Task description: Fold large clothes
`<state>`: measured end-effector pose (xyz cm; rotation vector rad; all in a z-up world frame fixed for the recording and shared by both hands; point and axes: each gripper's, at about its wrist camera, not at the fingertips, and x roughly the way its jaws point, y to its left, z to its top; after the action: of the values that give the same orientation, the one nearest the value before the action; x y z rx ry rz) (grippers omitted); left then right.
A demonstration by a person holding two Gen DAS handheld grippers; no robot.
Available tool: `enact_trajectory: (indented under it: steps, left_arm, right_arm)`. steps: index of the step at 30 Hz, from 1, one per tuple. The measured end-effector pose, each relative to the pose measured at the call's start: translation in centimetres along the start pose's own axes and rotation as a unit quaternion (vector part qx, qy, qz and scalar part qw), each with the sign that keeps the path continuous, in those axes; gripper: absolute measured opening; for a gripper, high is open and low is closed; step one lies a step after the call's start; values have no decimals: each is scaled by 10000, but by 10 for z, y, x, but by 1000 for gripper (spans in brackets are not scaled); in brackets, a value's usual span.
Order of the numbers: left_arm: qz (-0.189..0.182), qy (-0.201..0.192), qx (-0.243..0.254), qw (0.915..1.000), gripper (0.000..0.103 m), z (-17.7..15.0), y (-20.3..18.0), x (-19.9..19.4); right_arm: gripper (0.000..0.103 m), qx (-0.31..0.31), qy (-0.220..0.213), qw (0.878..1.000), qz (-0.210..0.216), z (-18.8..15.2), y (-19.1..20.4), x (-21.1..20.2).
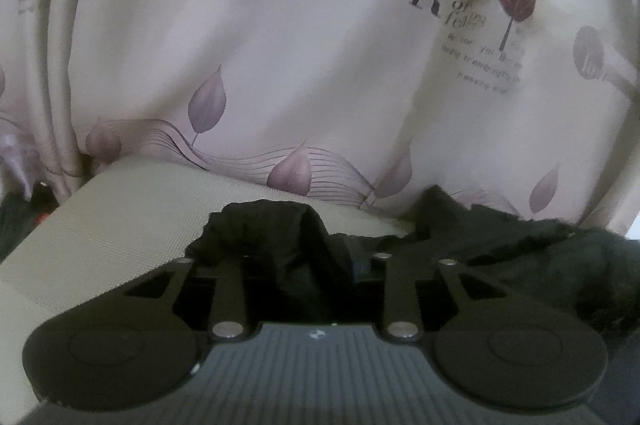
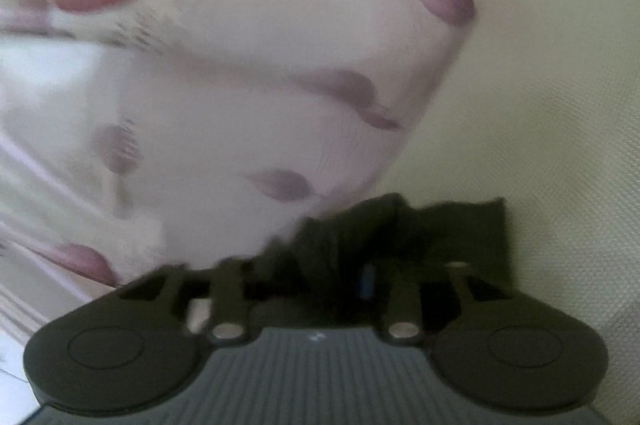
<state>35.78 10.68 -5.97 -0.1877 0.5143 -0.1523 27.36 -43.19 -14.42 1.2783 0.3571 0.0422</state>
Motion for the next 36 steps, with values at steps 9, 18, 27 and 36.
enact_trajectory:
  steps: [9,18,27,36]
  left_arm:
    - [50,-613,366,9974,103,12,-26,-24]
    - [-164,-752,1215,9896,103,9,-75,-25]
    - [250,-337,1080,9933,83,1,-83,70]
    - [478,259,671,9963,90,-19,-60,123]
  right_arm:
    - [81,-1348,-534,9889,318,-6,60,-45]
    - [35,-4436,405,8872,-1201,-88,131,44]
    - [35,-4343,425,8761,-2049,-65,93,99]
    - [31,-3697,725,8919,-2502,-48,30,125]
